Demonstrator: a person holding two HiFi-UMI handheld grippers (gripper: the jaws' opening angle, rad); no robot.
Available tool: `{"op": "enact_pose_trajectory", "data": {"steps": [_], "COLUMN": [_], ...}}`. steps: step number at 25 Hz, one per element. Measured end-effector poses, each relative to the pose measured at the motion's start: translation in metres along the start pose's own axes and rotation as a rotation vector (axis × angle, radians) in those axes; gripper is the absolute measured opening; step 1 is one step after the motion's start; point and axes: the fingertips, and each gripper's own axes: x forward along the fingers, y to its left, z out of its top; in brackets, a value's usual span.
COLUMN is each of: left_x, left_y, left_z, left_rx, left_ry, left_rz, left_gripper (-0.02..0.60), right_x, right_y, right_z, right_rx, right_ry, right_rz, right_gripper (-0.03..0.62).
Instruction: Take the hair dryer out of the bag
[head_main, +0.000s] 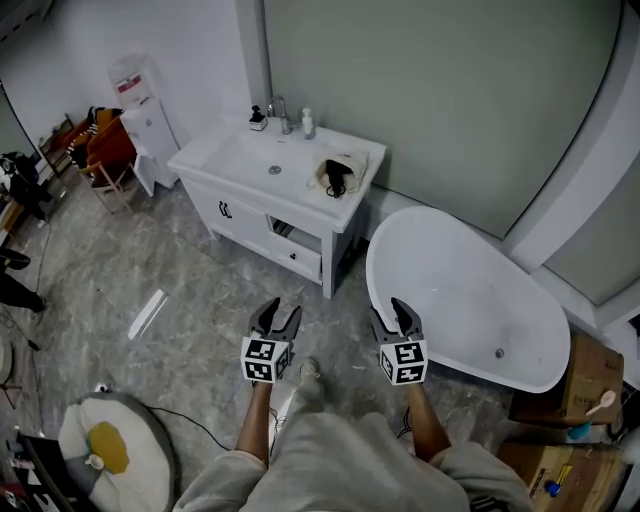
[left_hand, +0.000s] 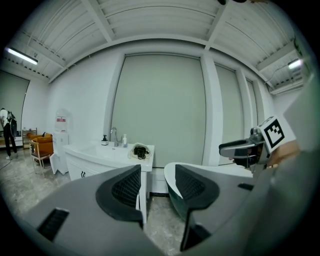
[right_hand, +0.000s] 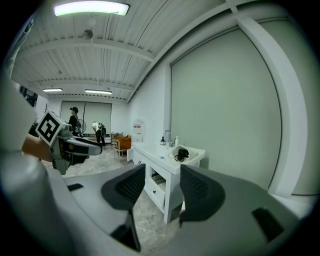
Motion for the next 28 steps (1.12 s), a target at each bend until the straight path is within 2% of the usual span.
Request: {"op": "enact_pose_trajectory", "data": {"steps": [19, 28], "left_x": [0.177, 0.233], "left_y": [0.136, 0.174], "left_z": [0.081, 0.088], "left_rx": [0.000, 0.021], "left_ry": [-0.028, -0.006], "left_rz": [-0.091, -0.141], "left_gripper": [0.192, 0.192], "right_x": [0.194, 0.252], "right_y": [-0.051, -0.063], "right_z": [0.071, 0.074], "right_rx": [-0.011, 0.004], "right_ry": [0.022, 0.045], "right_rz": [-0.087, -0.123], "right_gripper": [0.201, 0.201]}}
